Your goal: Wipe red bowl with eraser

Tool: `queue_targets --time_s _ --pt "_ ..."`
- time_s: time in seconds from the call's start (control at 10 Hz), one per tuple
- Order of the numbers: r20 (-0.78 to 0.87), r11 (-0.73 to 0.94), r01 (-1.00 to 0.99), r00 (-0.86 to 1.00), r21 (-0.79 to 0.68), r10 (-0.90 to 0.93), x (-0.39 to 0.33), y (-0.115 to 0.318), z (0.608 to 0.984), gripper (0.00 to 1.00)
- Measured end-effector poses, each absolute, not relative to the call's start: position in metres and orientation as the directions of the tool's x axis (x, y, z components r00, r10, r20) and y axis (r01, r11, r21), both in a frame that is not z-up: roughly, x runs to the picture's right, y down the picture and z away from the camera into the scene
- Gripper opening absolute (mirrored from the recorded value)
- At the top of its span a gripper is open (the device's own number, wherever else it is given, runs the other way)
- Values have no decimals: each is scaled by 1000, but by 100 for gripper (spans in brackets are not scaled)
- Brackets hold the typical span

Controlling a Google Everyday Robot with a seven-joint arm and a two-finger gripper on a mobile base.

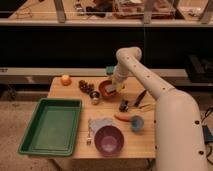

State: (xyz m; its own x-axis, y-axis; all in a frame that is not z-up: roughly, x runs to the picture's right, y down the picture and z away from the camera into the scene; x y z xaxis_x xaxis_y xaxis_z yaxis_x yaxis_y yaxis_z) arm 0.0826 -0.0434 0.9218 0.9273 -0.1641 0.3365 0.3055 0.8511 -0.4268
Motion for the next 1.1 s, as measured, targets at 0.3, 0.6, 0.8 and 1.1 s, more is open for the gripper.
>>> queue_targets --time_s 0.3,0.6,0.8,1.1 --pt "334 865 292 930 -409 -156 77 -64 927 0" --pt "351 859 316 920 -404 -173 47 -80 947 0" --pt "363 847 338 913 -410 -188 34 -83 959 0" --pt "389 828 386 893 -407 -225 15 -79 965 0"
